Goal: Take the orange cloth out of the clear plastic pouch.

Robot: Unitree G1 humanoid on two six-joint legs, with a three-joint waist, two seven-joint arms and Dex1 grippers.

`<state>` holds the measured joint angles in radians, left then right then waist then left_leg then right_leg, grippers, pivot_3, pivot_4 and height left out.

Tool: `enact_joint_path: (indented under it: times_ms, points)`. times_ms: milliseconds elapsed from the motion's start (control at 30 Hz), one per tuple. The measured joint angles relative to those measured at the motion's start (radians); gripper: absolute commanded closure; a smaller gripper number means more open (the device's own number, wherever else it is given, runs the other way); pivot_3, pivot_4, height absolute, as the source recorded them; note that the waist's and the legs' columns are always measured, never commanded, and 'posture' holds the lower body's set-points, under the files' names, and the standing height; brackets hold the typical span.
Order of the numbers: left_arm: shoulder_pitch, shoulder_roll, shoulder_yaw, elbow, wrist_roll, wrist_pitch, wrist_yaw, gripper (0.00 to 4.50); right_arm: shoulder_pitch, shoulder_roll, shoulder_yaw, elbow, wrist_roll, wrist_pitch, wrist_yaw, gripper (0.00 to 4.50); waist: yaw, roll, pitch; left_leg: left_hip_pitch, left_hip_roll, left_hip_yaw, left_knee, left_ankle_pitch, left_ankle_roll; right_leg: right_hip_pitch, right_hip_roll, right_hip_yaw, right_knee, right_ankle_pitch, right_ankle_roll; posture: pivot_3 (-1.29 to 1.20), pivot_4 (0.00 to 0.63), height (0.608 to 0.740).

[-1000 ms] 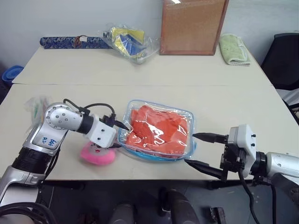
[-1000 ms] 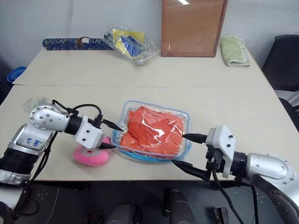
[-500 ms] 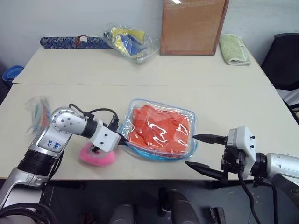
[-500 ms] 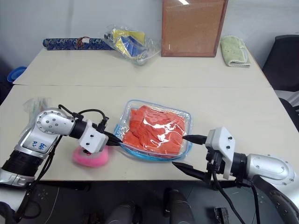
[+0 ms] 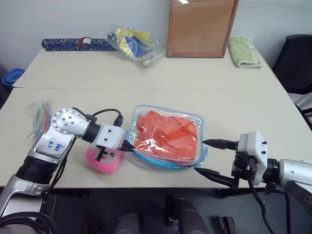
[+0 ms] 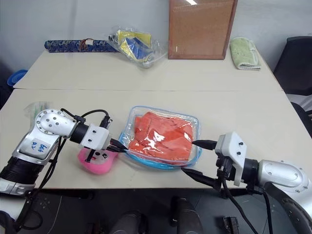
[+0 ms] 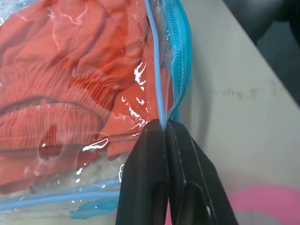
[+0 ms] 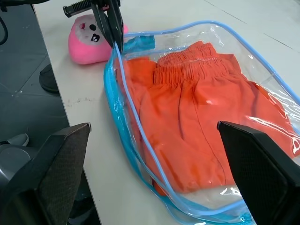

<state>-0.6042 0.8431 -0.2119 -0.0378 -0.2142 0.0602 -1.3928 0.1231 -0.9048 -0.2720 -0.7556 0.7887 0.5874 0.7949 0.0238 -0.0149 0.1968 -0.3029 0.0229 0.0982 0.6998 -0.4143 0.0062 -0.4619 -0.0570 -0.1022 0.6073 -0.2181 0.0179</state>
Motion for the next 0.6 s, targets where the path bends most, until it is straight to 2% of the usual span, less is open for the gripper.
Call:
enact_joint_path:
  times_ms: [133, 300, 400, 467, 600]
  points:
    - [-0.007, -0.017, 0.019, -0.027, -0.064, 0.161, 0.019, 4.49, -0.001, 0.000, 0.000, 0.000, -0.020, -0.008, 0.006, 0.00, 0.000, 0.000, 0.000, 0.000, 0.000, 0.000, 0.000, 0.000, 0.000, 0.000, 0.000, 0.000, 0.000, 0.000, 0.000, 0.00, 0.150, 0.740]
    - [-0.030, -0.083, 0.025, -0.027, -0.104, 0.406, 0.120, 4.49, -0.027, 0.001, 0.002, -0.011, -0.034, -0.018, -0.006, 0.00, 0.000, 0.000, 0.000, 0.000, -0.001, -0.001, 0.000, 0.000, 0.000, 0.000, 0.000, 0.000, 0.001, 0.000, 0.000, 0.00, 0.150, 0.740]
    - [-0.056, -0.162, 0.042, -0.027, -0.115, 0.526, 0.223, 4.50, -0.033, 0.019, 0.022, -0.034, -0.043, -0.018, -0.034, 0.57, 0.002, 0.000, 0.000, 0.000, -0.001, -0.002, 0.001, 0.000, 0.000, 0.001, -0.001, 0.000, 0.001, 0.000, 0.000, 0.00, 0.150, 0.740]
    - [-0.061, -0.214, 0.042, -0.033, -0.130, 0.606, 0.288, 4.50, -0.034, 0.034, 0.041, -0.055, -0.046, -0.018, -0.054, 1.11, 0.001, 0.000, 0.000, 0.000, -0.002, -0.002, 0.001, 0.001, 0.000, 0.001, -0.001, 0.001, 0.002, 0.000, 0.001, 0.00, 0.150, 0.740]
    - [-0.054, -0.257, 0.035, -0.090, -0.136, 0.687, 0.361, 4.50, -0.044, 0.061, 0.120, -0.068, -0.132, -0.015, -0.126, 2.52, -0.004, -0.001, 0.000, 0.000, -0.001, -0.001, 0.000, 0.001, -0.001, 0.000, -0.001, 0.001, 0.003, 0.000, 0.001, 0.00, 0.150, 0.740]
